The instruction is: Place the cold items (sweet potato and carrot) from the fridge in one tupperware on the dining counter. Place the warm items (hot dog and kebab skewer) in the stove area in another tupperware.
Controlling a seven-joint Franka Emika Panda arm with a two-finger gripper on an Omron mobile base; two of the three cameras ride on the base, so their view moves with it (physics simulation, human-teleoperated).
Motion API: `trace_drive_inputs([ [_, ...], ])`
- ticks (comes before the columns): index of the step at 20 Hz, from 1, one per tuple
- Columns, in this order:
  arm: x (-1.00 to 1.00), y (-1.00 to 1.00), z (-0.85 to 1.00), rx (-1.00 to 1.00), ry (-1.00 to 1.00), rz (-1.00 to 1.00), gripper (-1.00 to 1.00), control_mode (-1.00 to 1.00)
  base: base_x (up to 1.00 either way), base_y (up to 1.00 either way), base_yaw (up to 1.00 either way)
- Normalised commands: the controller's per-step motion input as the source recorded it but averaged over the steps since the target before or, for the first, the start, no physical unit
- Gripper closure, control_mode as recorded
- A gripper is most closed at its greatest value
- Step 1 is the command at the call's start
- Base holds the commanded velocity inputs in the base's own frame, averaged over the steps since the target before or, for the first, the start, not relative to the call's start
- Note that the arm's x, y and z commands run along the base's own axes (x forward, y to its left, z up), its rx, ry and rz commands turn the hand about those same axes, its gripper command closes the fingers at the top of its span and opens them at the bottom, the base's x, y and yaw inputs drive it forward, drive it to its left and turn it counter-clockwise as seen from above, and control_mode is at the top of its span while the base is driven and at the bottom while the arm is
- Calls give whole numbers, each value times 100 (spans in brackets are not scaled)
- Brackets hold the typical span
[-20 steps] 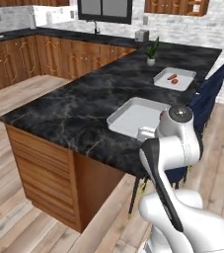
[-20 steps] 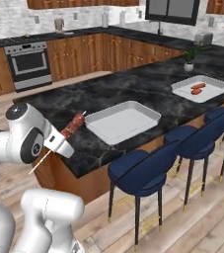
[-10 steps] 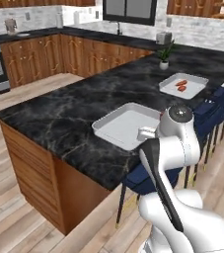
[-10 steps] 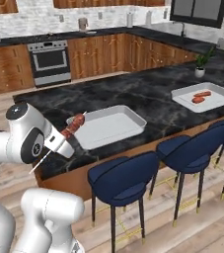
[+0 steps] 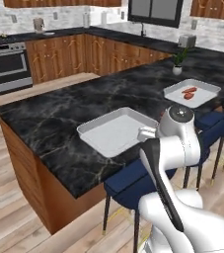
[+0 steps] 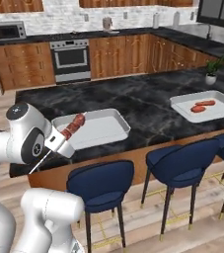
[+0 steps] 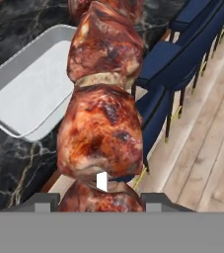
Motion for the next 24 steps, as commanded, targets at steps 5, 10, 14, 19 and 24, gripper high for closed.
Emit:
trace_drive_inputs([
  [5,0,0,0,0,0,0,100,100,13,-58,36],
  [10,0,0,0,0,0,0,100,100,14,-57,40],
  [14,0,0,0,0,0,0,100,100,18,-54,44],
  [19,0,0,0,0,0,0,100,100,35,-48,41],
  [24,0,0,0,0,0,0,100,100,52,-43,35],
])
